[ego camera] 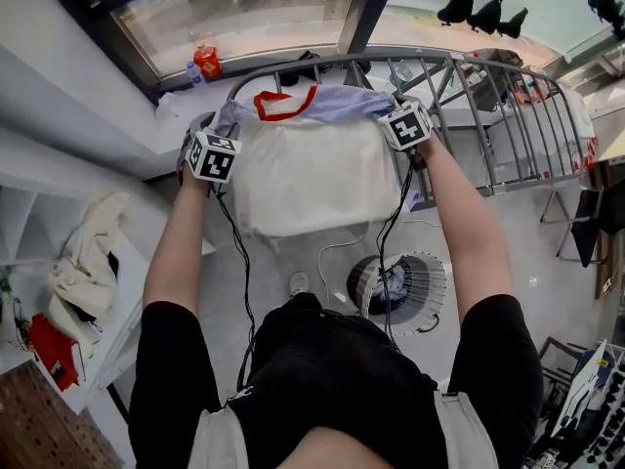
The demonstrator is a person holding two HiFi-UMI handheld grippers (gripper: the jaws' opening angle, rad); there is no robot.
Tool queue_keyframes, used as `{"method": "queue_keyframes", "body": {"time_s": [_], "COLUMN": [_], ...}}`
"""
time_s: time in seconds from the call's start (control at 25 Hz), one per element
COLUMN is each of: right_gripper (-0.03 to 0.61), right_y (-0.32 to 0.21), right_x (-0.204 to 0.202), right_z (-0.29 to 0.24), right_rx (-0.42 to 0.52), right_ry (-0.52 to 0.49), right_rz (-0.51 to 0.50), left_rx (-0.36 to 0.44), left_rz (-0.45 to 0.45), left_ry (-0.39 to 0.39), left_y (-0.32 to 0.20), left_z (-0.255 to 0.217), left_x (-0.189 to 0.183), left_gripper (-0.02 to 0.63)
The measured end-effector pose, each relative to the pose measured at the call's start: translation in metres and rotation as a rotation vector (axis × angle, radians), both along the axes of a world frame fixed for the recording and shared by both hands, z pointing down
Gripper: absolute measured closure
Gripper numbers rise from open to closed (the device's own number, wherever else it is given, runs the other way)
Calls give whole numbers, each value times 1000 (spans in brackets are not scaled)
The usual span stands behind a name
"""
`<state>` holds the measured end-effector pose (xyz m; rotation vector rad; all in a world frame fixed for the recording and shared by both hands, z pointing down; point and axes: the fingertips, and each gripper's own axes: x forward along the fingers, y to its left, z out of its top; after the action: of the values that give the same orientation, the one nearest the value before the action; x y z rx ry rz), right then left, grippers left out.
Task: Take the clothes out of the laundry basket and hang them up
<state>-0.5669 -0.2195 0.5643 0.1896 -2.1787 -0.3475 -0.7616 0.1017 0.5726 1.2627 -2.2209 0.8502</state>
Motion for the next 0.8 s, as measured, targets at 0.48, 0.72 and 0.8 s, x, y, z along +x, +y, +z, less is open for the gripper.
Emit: {"method": "queue_keyframes", "body": {"time_s": [0.48,0.72,0.8], "right_gripper": [352,565,566], "right_y": [47,78,94], "right_x": [9,52,74], "right_z": [-136,-246,-273], "right_rx": [-178,-214,-219], "right_ry": [-519,-886,-966], "right_rz": [-18,35,25], "left_rx": [400,550,586], "left_rz": [-89,-49,-22], "left_ry": [1,-93,-104], "left_y": [5,-1,0], "left_z": [-127,-227,-250], "left_x": [29,87,116], "left_gripper": [421,609,609]}}
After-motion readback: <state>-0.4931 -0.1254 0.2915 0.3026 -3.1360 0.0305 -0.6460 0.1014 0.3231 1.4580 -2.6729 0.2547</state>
